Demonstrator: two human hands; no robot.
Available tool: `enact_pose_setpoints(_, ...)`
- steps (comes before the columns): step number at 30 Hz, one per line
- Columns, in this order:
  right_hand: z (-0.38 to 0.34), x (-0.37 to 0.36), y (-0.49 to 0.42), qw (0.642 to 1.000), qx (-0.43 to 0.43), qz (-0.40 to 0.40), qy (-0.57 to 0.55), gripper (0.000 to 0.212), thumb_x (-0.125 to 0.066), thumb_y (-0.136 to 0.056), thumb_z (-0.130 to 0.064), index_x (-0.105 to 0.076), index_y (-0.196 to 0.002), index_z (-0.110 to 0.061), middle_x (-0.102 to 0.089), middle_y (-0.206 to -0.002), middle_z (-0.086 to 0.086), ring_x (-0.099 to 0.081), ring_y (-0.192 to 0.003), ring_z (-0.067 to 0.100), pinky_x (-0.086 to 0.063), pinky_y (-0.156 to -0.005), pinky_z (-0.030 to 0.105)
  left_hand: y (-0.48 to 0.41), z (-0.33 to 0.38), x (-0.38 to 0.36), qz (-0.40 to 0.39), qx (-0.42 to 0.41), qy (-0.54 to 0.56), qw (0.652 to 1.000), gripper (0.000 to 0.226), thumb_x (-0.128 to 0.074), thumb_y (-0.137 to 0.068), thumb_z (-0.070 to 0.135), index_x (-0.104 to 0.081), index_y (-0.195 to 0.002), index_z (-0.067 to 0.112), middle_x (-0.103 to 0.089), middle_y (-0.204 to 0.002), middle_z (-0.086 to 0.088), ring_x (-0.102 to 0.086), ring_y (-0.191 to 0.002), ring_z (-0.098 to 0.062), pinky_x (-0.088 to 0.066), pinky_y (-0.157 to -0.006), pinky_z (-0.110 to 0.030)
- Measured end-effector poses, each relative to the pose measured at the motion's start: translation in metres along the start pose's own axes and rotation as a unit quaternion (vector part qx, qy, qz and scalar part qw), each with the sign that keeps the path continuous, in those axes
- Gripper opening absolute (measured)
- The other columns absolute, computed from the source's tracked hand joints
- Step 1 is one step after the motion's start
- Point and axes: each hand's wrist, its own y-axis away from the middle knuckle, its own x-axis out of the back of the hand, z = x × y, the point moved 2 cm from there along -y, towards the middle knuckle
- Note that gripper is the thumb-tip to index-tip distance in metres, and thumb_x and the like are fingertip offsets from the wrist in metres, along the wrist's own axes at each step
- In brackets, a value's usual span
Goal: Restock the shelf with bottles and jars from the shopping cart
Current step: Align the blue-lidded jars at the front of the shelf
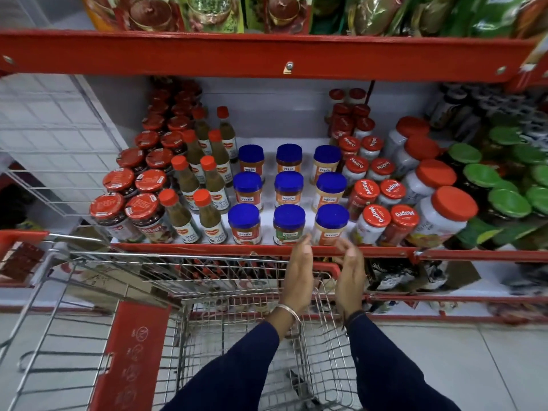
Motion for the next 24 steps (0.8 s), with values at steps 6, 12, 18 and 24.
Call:
enact_pose_setpoints(6,-0.012,0.006,-0.033,0.988,-0.073,-0.132,-0.035,0.098,-0.026,-0.066,-0.089,-0.030,-0.143,-0.027,-0.036,-0.147,-0.008,-0.036,-0.132,0.004,-0.028,-0.111,0.029,-0.026,0.009,-0.020,-0.059,0.073,0.060,0.994,0.103,-0.015,-0.057,0.094,-0.017,-0.142,0.036,-0.020,-0.153,0.009,-0.020,-0.137,-0.004,-0.018,-0.114,-0.036)
enact_pose_setpoints(12,-0.019,0.019,-0.045,0.980,-0.108,-0.151,-0.073,0.123,-0.035,-0.051,-0.095,-0.026,-0.145,-0.017,-0.032,-0.151,0.001,-0.035,-0.132,0.007,-0.027,-0.110,0.025,-0.029,0.017,-0.026,-0.079,0.073,0.084,0.991,0.122,-0.019,-0.045,0.098,-0.014,-0.144,0.027,-0.020,-0.153,0.006,-0.022,-0.137,-0.005,-0.018,-0.109,-0.027)
enact_pose_setpoints(18,-0.023,0.030,-0.049,0.980,-0.108,-0.155,-0.062,0.125,-0.039,-0.048,-0.095,-0.030,-0.143,-0.014,-0.039,-0.147,0.007,-0.040,-0.132,0.015,-0.029,-0.115,0.036,-0.036,0.014,-0.029,-0.074,0.098,0.090,0.988,0.129,-0.019,-0.043,0.098,-0.014,-0.145,0.019,-0.027,-0.141,0.010,-0.023,-0.130,-0.004,-0.018,-0.107,-0.024)
enact_pose_setpoints(24,-0.019,0.033,-0.050,0.983,-0.104,-0.150,-0.031,0.070,-0.022,-0.090,-0.059,-0.032,-0.142,-0.014,-0.039,-0.148,0.009,-0.040,-0.134,0.018,-0.032,-0.110,0.031,-0.037,0.014,-0.027,-0.047,0.111,0.071,0.990,0.066,0.006,-0.091,0.049,-0.015,-0.145,0.018,-0.021,-0.155,-0.006,-0.020,-0.142,-0.018,-0.019,-0.107,-0.025)
